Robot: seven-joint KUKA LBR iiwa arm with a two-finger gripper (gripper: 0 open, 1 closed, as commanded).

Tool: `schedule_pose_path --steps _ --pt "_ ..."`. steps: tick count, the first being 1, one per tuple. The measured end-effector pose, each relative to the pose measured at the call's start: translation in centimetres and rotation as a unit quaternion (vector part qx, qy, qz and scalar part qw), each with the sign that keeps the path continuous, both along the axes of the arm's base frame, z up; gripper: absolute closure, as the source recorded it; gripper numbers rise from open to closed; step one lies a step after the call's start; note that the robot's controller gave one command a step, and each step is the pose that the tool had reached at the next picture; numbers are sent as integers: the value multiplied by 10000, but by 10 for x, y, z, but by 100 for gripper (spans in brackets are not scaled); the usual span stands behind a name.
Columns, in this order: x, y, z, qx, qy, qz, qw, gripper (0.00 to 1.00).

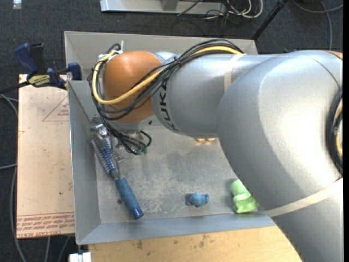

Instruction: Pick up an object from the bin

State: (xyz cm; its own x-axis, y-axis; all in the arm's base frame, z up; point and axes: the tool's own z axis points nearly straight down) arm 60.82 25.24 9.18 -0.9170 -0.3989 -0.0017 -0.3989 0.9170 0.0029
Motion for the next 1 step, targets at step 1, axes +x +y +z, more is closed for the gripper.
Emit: schedule_pose_path --steps 1 --pt "1 -1 0 5 -13 -15 10000 100"
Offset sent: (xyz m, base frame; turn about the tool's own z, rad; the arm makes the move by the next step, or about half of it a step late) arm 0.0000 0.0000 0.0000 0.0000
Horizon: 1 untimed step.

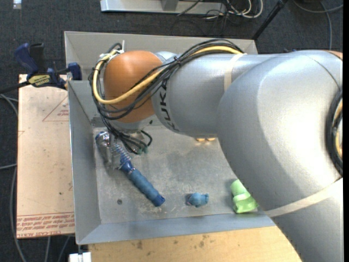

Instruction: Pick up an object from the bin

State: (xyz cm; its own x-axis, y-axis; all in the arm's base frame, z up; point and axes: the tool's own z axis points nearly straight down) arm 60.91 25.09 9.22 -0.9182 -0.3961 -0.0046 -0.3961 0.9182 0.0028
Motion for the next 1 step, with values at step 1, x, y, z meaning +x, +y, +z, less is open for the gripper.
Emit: schedule_pose_path --steps 1 --pt "0 -1 -1 -8 5 -1 10000 0"
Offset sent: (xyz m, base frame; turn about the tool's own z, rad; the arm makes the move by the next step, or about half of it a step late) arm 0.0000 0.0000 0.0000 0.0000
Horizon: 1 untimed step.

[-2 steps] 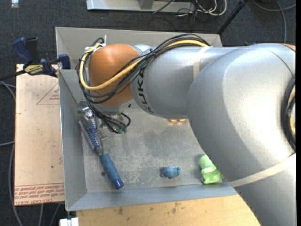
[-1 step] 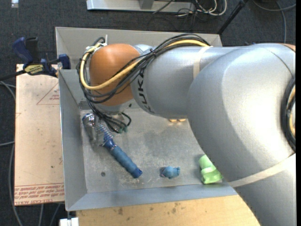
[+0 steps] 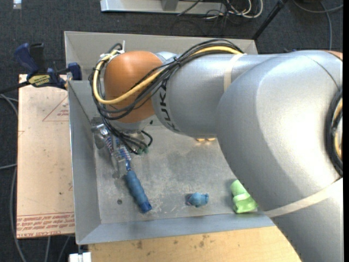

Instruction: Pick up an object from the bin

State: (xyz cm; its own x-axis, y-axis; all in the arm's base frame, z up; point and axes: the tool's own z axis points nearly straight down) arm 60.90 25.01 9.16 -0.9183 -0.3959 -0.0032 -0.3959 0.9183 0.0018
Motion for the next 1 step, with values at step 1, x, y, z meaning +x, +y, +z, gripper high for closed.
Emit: schedule_pose_path --steps 1 --pt "-109 -73 -12 -18 34 1595 9872 0"
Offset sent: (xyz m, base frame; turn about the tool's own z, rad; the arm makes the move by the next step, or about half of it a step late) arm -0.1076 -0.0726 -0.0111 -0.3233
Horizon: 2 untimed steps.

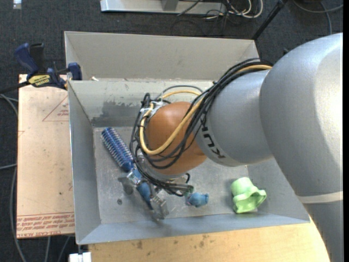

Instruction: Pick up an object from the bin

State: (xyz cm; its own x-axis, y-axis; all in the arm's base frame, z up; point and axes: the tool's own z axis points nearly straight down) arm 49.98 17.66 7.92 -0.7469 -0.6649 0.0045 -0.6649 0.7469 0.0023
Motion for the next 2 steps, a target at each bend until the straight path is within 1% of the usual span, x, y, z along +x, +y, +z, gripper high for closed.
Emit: schedule_pose_path --steps 1,2 --pt "63 -10 -4 12 -34 -2115 9774 0" --pt "120 -105 11 4 -64 -2926 9562 0"
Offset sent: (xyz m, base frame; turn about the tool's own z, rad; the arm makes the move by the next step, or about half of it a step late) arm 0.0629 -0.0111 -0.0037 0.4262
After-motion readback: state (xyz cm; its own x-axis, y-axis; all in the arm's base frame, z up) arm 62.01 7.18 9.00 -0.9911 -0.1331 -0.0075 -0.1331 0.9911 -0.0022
